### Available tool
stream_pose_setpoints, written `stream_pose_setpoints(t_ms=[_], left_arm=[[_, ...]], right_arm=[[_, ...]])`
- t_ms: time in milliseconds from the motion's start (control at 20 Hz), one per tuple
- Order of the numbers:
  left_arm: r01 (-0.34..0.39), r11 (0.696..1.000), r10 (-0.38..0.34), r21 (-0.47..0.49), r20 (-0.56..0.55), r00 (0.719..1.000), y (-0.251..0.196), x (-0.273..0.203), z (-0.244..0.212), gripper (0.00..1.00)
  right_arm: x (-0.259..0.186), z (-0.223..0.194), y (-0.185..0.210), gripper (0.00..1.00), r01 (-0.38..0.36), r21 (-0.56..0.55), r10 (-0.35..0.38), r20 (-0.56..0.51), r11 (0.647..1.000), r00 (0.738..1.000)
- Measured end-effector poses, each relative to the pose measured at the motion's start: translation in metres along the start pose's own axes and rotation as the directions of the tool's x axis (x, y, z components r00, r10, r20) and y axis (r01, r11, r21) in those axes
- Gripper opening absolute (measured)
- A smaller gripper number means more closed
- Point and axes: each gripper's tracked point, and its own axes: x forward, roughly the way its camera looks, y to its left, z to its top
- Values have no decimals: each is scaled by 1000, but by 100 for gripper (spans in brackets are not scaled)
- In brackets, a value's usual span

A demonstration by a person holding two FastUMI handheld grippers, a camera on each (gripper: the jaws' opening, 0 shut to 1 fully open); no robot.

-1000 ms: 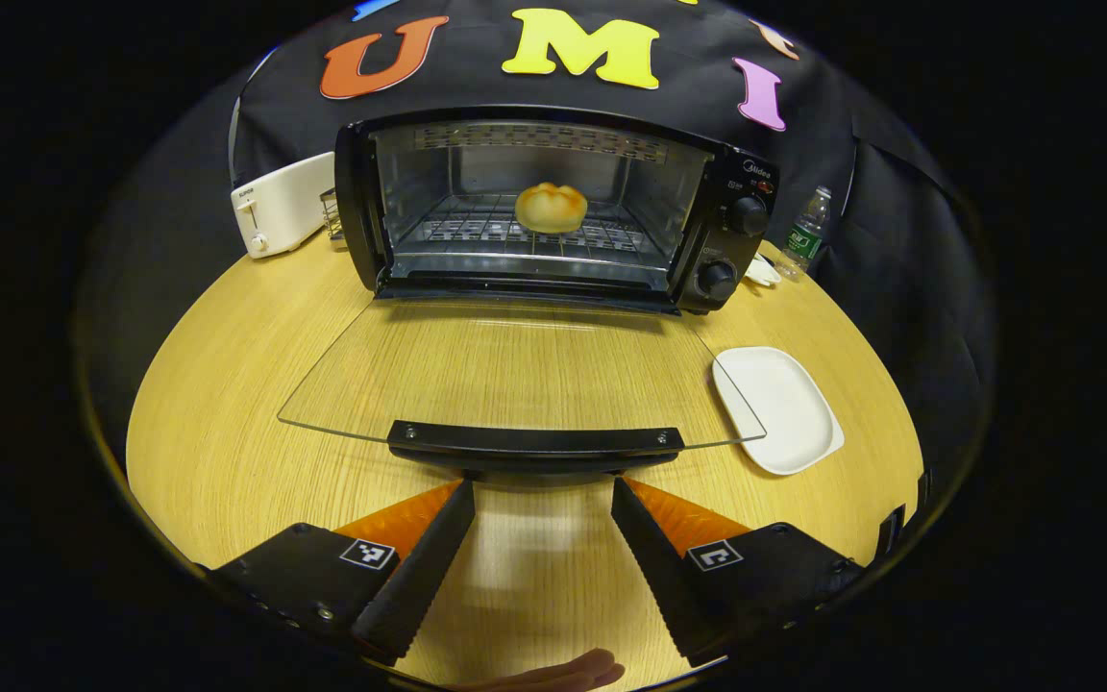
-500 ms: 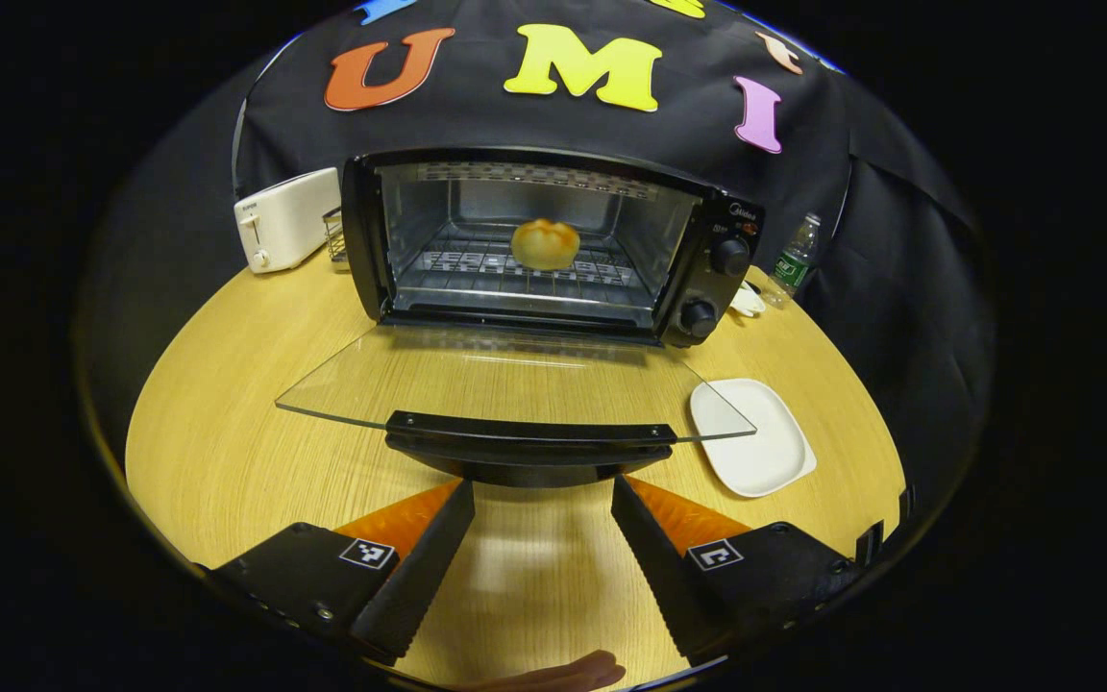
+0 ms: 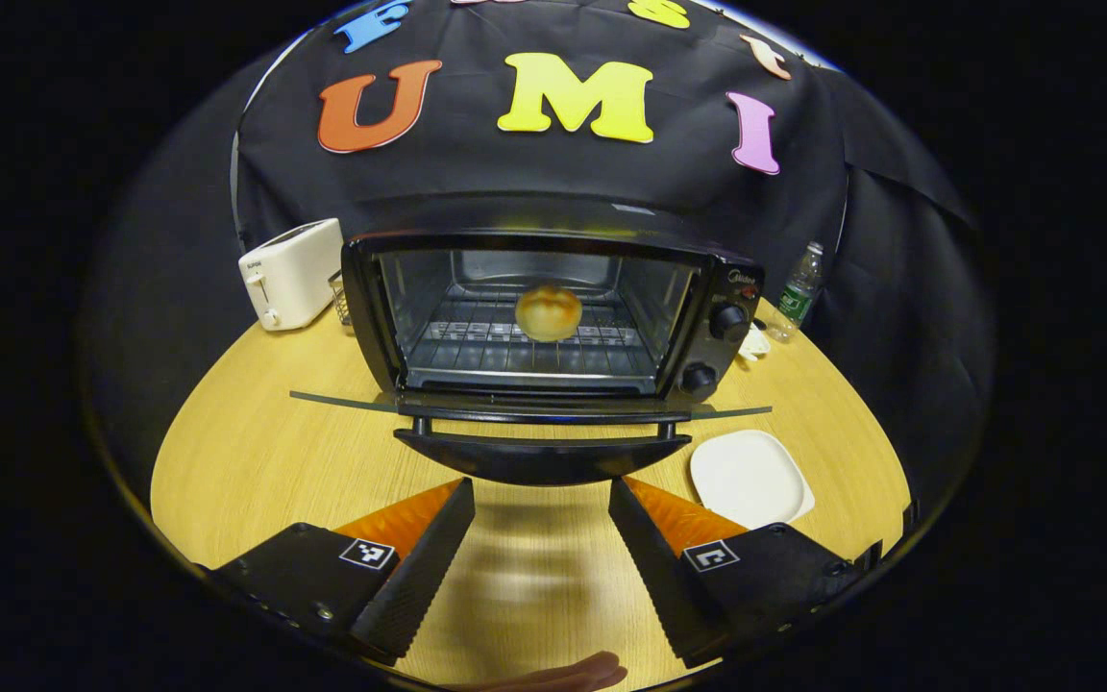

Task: Open the electric oven with the left hand, put the food in, and close the electric oven.

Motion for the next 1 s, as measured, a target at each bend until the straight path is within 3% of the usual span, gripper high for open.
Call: stream_pose_setpoints(t_ms=[50, 150, 200, 300, 400, 750, 1000], left_arm=[[5, 1000, -5, -6, 4, 1000, -1, 4, 7, 93], [9, 1000, -8, -14, 42, 999, -2, 11, 27, 82], [-11, 1000, 11, -9, 71, 997, 3, 15, 39, 93], [-70, 998, 70, -3, 89, 994, 13, 20, 50, 93], [-70, 997, 71, -11, 92, 993, 8, 22, 57, 93], [-44, 999, 41, 9, 190, 981, -3, -36, 71, 93], [-55, 997, 36, 50, 321, 946, -11, -99, 86, 93]], right_arm=[[1, -1, 0, 96, 1, 0, -1, -1, 1000, 1000], [1, -3, -1, 96, 3, 4, -3, -5, 1000, 1000], [2, -3, -2, 96, 4, 7, -4, -9, 1000, 1000], [3, -5, -5, 96, 8, 10, -8, -12, 1000, 1000], [4, -5, -11, 96, 24, 26, -24, -14, 999, 1000], [2, -12, -14, 96, 38, 37, -37, -44, 999, 998], [-7, -2, -7, 96, 38, 18, -37, -17, 999, 999]])
